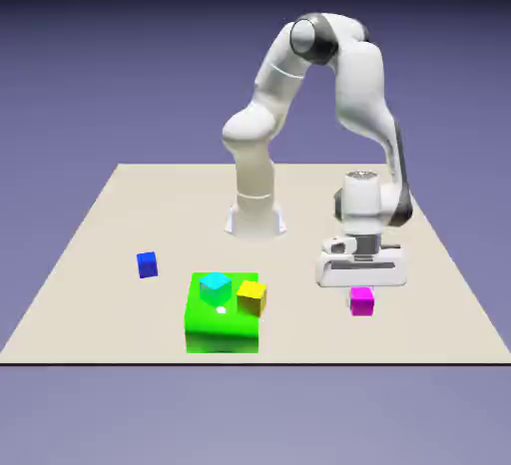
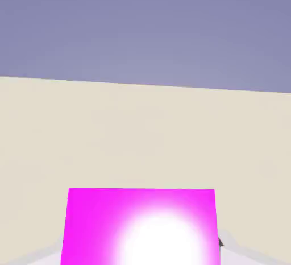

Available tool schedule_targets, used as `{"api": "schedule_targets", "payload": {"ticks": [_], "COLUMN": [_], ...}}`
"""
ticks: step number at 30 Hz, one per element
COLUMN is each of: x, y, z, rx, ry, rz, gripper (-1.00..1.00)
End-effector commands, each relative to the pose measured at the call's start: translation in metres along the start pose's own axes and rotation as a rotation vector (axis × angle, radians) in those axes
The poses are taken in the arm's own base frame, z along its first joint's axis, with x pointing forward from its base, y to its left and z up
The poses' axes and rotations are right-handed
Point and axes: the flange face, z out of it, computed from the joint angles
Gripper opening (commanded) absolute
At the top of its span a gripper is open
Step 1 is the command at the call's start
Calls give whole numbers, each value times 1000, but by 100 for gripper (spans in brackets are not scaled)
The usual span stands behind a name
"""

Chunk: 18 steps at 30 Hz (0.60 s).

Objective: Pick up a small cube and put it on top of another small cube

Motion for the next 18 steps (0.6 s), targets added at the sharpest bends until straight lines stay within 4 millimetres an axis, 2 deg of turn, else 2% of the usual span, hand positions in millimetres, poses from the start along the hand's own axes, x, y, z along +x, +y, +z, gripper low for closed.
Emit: {"api": "schedule_targets", "payload": {"ticks": [1, 10, 18], "x": [9, 87, 152], "y": [2, 25, 59], "z": [-1, -21, -50], "rx": [-2, -2, 8], "ry": [-11, -83, -93], "rz": [11, 94, 149], "gripper": [-100, -100, -100]}}
